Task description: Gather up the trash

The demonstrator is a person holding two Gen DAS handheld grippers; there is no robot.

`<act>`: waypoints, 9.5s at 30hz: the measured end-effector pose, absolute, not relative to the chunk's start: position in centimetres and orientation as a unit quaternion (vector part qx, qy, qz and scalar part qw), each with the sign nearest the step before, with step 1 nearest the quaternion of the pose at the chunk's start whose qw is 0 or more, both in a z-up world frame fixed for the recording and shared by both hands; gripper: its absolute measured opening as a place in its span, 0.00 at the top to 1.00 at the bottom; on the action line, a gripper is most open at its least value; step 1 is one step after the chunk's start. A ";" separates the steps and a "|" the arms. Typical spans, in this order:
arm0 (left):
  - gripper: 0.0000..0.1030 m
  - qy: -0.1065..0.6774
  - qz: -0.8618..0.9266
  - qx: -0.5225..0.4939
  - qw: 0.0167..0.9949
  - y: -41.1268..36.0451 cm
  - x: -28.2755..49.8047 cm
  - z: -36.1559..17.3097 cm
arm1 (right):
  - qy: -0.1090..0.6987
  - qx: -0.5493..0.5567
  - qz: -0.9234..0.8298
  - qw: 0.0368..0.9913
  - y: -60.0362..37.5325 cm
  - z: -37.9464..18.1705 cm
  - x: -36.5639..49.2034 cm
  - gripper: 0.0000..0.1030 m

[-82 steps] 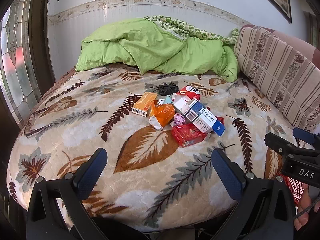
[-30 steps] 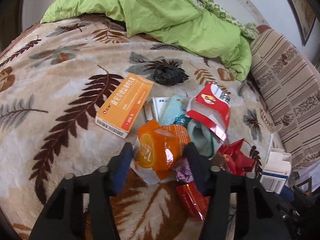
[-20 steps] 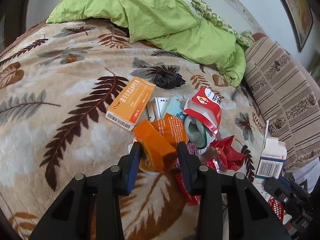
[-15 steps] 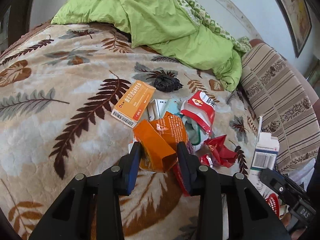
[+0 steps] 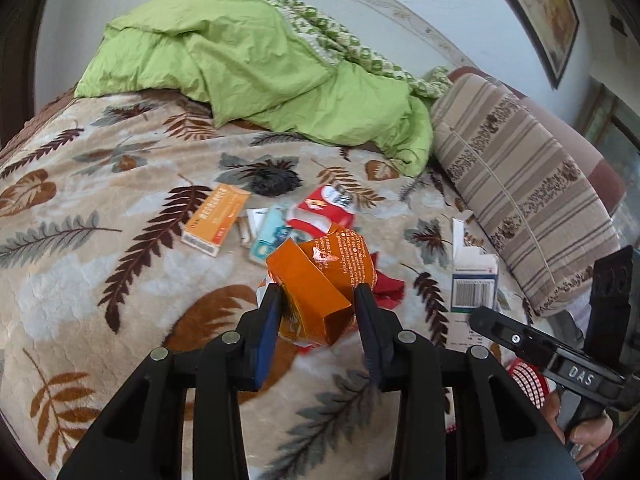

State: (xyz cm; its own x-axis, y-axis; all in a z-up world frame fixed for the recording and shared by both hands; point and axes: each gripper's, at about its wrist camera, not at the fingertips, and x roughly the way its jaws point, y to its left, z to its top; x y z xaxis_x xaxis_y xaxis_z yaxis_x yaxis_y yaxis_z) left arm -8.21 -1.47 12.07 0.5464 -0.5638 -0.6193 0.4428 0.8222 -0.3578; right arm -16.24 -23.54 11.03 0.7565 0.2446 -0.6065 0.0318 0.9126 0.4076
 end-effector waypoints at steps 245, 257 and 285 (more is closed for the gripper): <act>0.53 0.390 -0.589 0.129 0.696 -32.7 -29.4 11.2 | 0.301 0.334 -0.321 0.834 -46.5 8.2 -45.0 0.65; 0.47 0.385 -0.550 0.103 0.734 -28.4 -25.8 11.9 | 0.288 0.326 -0.292 0.852 -44.8 9.6 -42.2 0.57; 0.31 0.455 -0.300 -0.021 0.838 -7.3 -2.0 4.3 | 0.360 0.270 -0.053 0.891 -29.4 6.8 -17.0 0.53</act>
State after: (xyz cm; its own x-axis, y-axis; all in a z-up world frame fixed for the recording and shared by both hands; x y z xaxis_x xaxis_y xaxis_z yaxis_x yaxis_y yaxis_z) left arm -1.96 -7.31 4.31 0.4056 -0.5215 -0.7507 0.4841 0.8192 -0.3076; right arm -16.97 -29.43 6.76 0.7350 0.0996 -0.6707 0.2896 0.8483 0.4433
